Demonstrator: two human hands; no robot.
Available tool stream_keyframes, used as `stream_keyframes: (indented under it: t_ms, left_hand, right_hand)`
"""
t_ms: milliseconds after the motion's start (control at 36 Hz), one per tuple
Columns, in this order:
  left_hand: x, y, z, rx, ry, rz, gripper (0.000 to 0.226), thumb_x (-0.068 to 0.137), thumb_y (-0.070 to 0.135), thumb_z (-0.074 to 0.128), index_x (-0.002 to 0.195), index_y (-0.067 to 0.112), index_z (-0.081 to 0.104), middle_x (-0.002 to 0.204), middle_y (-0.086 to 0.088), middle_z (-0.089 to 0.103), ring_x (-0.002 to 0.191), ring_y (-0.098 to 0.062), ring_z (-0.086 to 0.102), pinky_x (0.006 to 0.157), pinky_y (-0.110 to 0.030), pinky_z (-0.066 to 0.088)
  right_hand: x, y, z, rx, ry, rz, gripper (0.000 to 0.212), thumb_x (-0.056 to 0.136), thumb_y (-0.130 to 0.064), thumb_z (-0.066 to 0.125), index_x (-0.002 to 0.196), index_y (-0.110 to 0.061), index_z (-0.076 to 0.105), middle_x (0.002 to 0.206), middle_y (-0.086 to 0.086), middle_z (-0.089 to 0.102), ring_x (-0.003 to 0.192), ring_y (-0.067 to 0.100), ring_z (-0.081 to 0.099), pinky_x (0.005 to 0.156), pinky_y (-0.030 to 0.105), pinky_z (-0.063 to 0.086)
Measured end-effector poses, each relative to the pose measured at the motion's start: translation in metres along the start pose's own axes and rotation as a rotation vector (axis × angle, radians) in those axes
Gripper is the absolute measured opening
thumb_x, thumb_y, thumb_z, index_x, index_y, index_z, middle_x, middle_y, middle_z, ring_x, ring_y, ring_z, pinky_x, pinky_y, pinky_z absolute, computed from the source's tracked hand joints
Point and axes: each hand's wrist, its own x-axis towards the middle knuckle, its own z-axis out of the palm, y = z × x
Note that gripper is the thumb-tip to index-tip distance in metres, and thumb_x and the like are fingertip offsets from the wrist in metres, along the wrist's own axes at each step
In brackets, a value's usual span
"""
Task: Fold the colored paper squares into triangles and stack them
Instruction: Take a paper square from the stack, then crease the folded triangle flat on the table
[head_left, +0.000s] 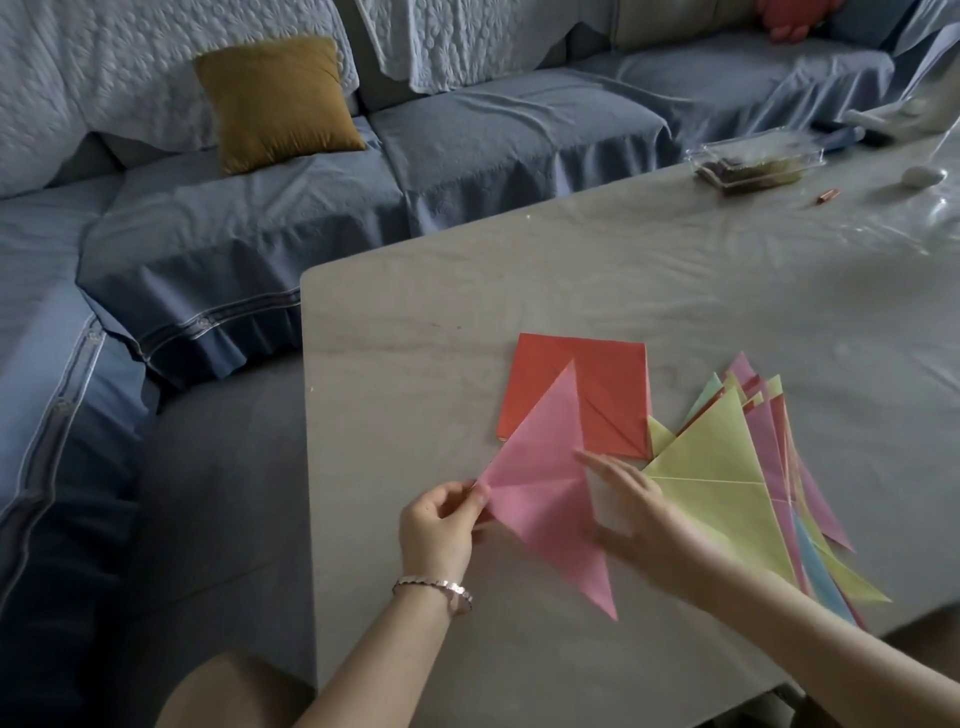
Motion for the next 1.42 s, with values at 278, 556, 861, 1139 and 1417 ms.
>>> stream_keyframes:
  t_ms: [278,556,861,1139,1417]
  left_hand:
    - [-0.004,0.022,0.047,0.122,-0.299,0.134,0.015,0.086,0.012,0.061,0.072,0.016,0.062,0.056,0.008,0.062,0.056,-0.006,0.06,0.054,-0.02,0.047]
    - [0.044,0.021,0.057,0.562,-0.058,0.126,0.048,0.084,0.016,0.059,0.129,0.008,0.045,0.13,-0.014,0.049,0.121,-0.026,0.045,0.1,-0.032,0.037]
    - [0.056,0.032,0.066,0.468,-0.09,0.0,0.044,0.084,0.012,0.057,0.127,0.009,0.047,0.131,-0.009,0.051,0.115,-0.019,0.052,0.088,-0.021,0.036]
    - [0.064,0.034,0.07,0.386,0.125,0.063,0.025,0.076,0.016,0.07,0.098,0.01,0.061,0.083,0.003,0.06,0.074,-0.014,0.056,0.069,-0.023,0.039]
    - [0.065,0.034,0.057,0.462,0.119,-0.033,0.018,0.074,0.012,0.073,0.091,0.007,0.068,0.08,-0.008,0.069,0.067,-0.019,0.058,0.067,-0.023,0.042]
  right_hand:
    - [-0.015,-0.003,-0.046,0.372,0.58,0.274,0.038,0.086,0.006,0.056,0.086,-0.032,0.063,0.091,-0.014,0.063,0.084,0.009,0.06,0.065,0.009,0.049]
    - [-0.022,0.009,-0.055,-0.458,0.339,0.447,0.048,0.088,-0.021,0.057,0.134,-0.021,0.045,0.154,0.01,0.008,0.141,0.027,0.008,0.113,0.042,0.016]
    - [0.045,0.017,-0.014,-0.607,0.014,0.237,0.056,0.097,-0.04,0.034,0.146,-0.018,0.018,0.156,0.006,0.01,0.143,0.021,0.007,0.115,0.033,0.006]
    - [0.042,0.018,-0.011,-0.633,-0.038,0.085,0.055,0.096,-0.041,0.037,0.144,-0.016,0.026,0.155,0.005,0.013,0.143,0.019,0.013,0.114,0.028,0.009]
    - [0.037,0.022,-0.003,-0.661,0.054,-0.009,0.044,0.094,-0.034,0.046,0.135,-0.017,0.042,0.147,0.002,0.032,0.139,0.018,0.026,0.112,0.03,0.017]
